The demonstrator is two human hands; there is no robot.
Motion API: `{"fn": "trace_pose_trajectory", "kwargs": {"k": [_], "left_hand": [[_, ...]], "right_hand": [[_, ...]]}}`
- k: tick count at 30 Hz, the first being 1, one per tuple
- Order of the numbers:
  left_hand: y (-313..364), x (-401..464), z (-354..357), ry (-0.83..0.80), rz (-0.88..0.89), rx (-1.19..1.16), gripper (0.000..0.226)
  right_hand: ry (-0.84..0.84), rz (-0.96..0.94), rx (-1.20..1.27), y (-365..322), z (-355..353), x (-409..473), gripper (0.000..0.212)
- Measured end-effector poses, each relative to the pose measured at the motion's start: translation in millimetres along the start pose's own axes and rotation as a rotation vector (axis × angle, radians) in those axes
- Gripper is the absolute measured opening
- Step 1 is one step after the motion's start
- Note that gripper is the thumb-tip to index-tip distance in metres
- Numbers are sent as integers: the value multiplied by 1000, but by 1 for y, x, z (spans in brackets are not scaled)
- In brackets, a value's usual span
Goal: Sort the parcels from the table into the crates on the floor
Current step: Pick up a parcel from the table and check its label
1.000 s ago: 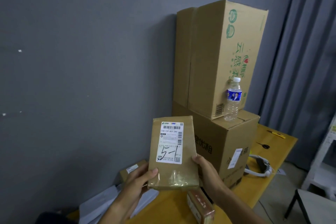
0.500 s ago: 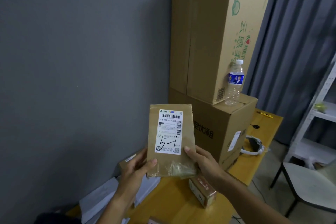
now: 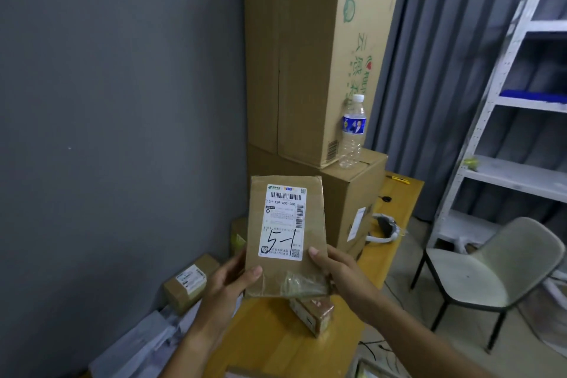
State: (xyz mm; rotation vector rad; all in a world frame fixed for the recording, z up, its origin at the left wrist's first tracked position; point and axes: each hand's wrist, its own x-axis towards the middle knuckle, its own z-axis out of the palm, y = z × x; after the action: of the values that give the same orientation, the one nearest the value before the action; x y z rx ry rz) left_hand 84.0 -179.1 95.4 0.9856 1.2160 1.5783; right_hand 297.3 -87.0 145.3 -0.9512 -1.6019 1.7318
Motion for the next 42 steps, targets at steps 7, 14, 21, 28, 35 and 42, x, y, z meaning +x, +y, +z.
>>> {"fn": "trace_pose_trajectory", "kwargs": {"k": [7, 14, 21, 28, 35, 42], "left_hand": [[-7, 12, 58, -92, -31, -16, 79], [-29, 4, 151, -255, -51, 10, 73], [-52, -37, 250, -454, -94, 37, 62], [-68, -96, 345, -638, -133, 74, 49], [-95, -161, 428, -728, -207, 52, 38], [-128, -197, 490, -796, -245, 53, 46]], "right_hand": [[113, -17, -31, -2, -52, -38, 30], [270, -45, -37, 13, -124, -112, 30], [454, -34, 21, 37, -191, -209, 30], [603, -1, 86, 61, -238, -319, 28], [727, -4, 118, 81, -281, -424, 25], [845, 16, 169, 114, -324, -480, 26]]}}
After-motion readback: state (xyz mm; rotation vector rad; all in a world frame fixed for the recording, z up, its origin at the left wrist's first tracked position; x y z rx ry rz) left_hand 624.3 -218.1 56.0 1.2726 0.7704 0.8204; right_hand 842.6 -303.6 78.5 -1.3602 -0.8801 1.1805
